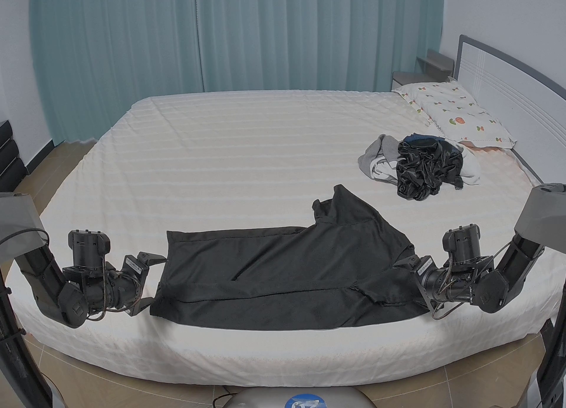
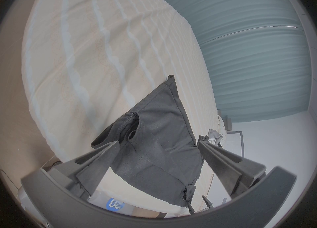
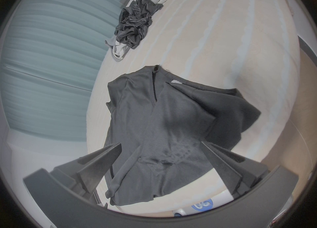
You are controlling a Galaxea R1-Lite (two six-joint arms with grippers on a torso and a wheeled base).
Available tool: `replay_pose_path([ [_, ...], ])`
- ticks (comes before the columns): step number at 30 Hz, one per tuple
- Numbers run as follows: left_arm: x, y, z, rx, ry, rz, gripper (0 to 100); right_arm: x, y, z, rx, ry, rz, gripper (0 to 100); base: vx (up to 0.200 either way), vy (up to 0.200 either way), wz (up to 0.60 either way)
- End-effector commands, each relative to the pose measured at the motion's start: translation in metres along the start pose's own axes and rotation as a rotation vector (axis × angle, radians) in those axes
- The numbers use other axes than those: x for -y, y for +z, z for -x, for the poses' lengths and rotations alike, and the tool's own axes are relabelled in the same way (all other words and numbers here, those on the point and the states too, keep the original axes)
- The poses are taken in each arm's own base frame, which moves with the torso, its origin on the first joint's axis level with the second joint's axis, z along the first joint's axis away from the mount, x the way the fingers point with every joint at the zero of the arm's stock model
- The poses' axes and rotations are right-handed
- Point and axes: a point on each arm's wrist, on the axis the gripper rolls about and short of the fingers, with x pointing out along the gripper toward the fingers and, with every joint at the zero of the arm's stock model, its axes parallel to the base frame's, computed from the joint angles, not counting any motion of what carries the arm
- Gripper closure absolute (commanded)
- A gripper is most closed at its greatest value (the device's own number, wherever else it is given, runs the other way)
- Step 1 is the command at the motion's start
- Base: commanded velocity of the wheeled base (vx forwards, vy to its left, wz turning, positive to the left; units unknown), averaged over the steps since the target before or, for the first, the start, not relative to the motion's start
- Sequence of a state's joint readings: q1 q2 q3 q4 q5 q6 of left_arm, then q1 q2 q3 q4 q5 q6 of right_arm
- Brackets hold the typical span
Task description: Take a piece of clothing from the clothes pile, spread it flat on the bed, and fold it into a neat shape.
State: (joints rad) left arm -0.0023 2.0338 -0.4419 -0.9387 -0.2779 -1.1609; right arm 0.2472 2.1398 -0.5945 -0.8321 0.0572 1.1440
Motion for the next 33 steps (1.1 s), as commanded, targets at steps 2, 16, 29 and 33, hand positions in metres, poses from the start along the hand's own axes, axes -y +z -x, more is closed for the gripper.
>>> replay_pose_path([
  [2, -0.002, 0.002, -0.004, 0.001, 0.005, 0.004, 0, 0.012, -0.008, -0.015, -0.014, -0.024, 0.007, 0, 0.000, 0.000, 0.00],
  [16, -0.002, 0.002, -0.005, 0.000, 0.009, 0.005, 0, 0.014, -0.019, -0.027, 0.009, -0.034, 0.053, 0, 0.000, 0.000, 0.00],
  [29, -0.002, 0.001, -0.005, -0.002, 0.009, 0.004, 0, 0.013, -0.025, -0.031, 0.060, -0.041, 0.094, 0, 0.000, 0.000, 0.00],
  [33, -0.001, 0.002, -0.006, 0.000, 0.006, 0.004, 0, 0.012, -0.023, -0.030, 0.081, -0.044, 0.092, 100, 0.000, 0.000, 0.00],
])
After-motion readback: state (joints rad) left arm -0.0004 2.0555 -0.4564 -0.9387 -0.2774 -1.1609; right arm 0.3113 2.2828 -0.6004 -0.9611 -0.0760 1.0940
